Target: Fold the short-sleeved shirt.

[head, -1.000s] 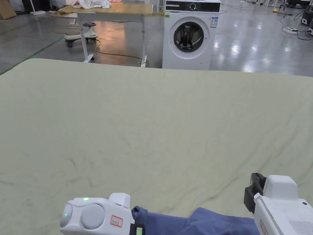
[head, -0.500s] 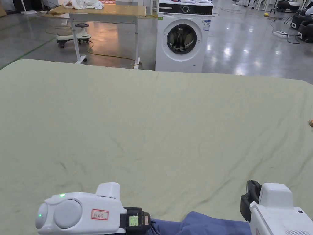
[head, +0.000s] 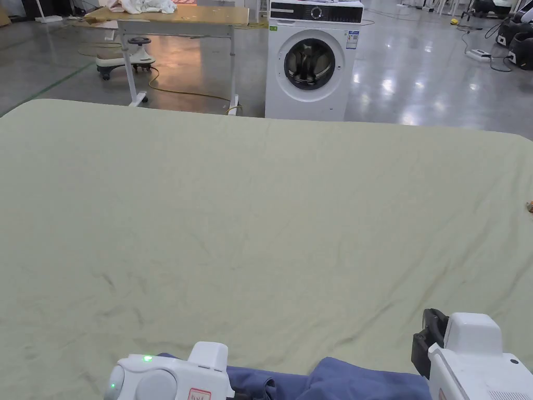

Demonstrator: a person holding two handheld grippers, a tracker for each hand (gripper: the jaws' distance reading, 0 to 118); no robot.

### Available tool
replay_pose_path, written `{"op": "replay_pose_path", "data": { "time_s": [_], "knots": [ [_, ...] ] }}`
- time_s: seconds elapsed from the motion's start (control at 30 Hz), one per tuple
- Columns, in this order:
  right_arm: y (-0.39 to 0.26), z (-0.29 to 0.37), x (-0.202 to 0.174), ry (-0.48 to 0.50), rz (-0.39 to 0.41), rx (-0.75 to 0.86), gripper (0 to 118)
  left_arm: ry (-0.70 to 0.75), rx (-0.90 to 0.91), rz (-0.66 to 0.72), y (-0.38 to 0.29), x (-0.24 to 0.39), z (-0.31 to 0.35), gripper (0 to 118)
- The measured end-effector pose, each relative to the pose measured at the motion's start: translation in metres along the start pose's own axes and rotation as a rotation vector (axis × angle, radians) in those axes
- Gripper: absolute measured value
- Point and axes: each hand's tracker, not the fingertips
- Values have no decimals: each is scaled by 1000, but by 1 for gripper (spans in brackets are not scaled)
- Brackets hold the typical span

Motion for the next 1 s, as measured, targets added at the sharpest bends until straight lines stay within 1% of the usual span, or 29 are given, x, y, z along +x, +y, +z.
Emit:
{"op": "replay_pose_path", "data": {
  "time_s": [0.07,0.1,0.17,0.23,0.33,0.47,0.63,0.77,0.83,0.87,0.9,0.93,1.0],
  "knots": [
    [2,0,-1,6,-17,2,2,-8,33,-83,-5,6,4,8],
    [3,0,-3,8,-18,4,2,-4,33,-71,-7,7,6,8],
    [5,0,-6,14,-13,8,2,-64,45,-61,-10,7,11,8],
    [5,0,-8,21,-10,12,2,-83,50,-47,-13,7,12,8],
    [6,-2,-10,28,-9,13,2,-79,51,-61,-16,9,4,8],
    [5,-3,-12,30,-9,10,2,-81,44,-41,-17,6,-5,7],
    [6,-4,-11,31,-14,17,2,-162,80,14,-14,-6,13,9],
    [11,-4,-10,31,-24,27,2,-199,184,61,-4,-34,54,25],
    [14,-4,-11,35,-25,35,2,-208,247,115,-1,-63,81,39],
    [15,-4,-11,36,-24,38,2,-201,265,132,0,-77,91,50],
    [16,-4,-11,38,-23,41,2,-190,274,142,1,-90,99,56],
    [18,-4,-11,40,-23,46,2,-172,284,167,0,-106,107,60],
    [20,-5,-13,41,-24,50,2,-194,266,196,-3,-136,116,64]
  ]
}}
